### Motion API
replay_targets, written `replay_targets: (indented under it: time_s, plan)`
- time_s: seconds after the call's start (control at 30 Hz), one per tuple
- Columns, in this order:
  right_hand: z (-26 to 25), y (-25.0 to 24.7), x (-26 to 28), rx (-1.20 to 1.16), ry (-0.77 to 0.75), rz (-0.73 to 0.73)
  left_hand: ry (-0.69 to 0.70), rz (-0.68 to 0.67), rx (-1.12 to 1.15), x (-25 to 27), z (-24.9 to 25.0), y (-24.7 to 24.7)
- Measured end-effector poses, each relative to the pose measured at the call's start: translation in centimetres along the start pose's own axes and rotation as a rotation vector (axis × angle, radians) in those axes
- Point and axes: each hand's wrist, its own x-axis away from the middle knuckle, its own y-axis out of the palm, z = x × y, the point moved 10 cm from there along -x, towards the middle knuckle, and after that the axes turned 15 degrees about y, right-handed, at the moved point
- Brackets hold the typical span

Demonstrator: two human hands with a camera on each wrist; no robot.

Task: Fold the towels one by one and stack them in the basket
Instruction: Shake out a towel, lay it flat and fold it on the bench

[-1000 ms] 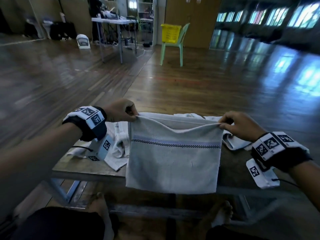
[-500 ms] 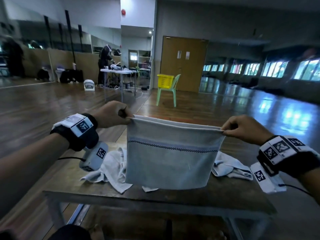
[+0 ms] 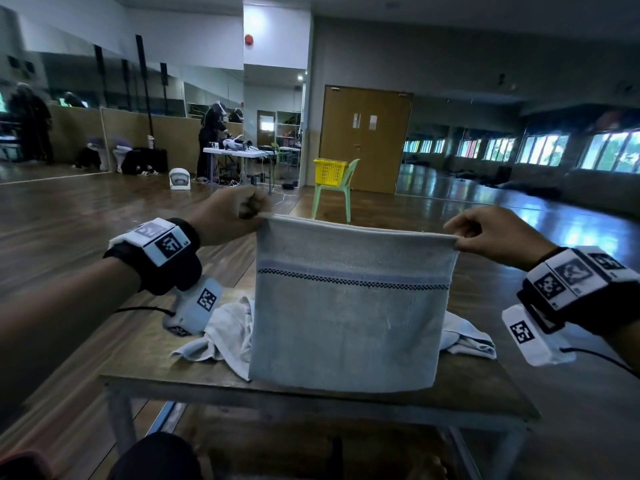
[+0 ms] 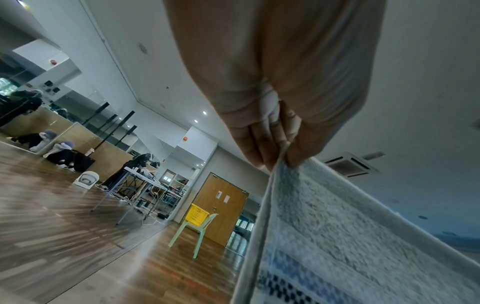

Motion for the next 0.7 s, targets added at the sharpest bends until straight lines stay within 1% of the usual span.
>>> replay_targets:
  time_s: [0.07, 0.2, 0.3, 0.37, 0.43, 0.5, 0.6, 0.7]
  plan:
    - [-0.2, 0.3, 0.4, 0.070, -0.009, -0.013, 0.014, -0.036, -0.105, 0.1, 0.2, 0.4]
    - [0.3, 1.1, 1.2, 0.085, 0.010, -0.076, -0.016, -0.172, -0.221, 0.7, 0.3, 2.1]
    - [1.2, 2.4, 1.6, 0.081, 0.039, -0.149, -0.083, -0.283, -0.236, 1.6, -0.3, 3.6]
    - [1.9, 3.3, 1.8, 0.046, 0.069, -0.201, -0.121, -0.326, -0.167, 2.0, -0.9, 4.3]
    - [2.5, 3.9, 1.9, -0.032, 0.086, -0.239, -0.157, -0.345, -0.084, 2.4, -1.5, 4.6]
    - [3.1, 4.3, 2.0, -0.163, 0.089, -0.263, -0.188, -0.350, -0.018, 2.9, -2.2, 5.0]
    - [3.9, 4.6, 1.8, -0.328, 0.086, -0.269, -0.217, -0.284, 0.165, 3.2, -3.1, 5.1]
    - [4.5, 5.3, 1.8, -0.393, 0.095, -0.252, -0.199, -0.228, 0.258, 3.5, -3.6, 5.0]
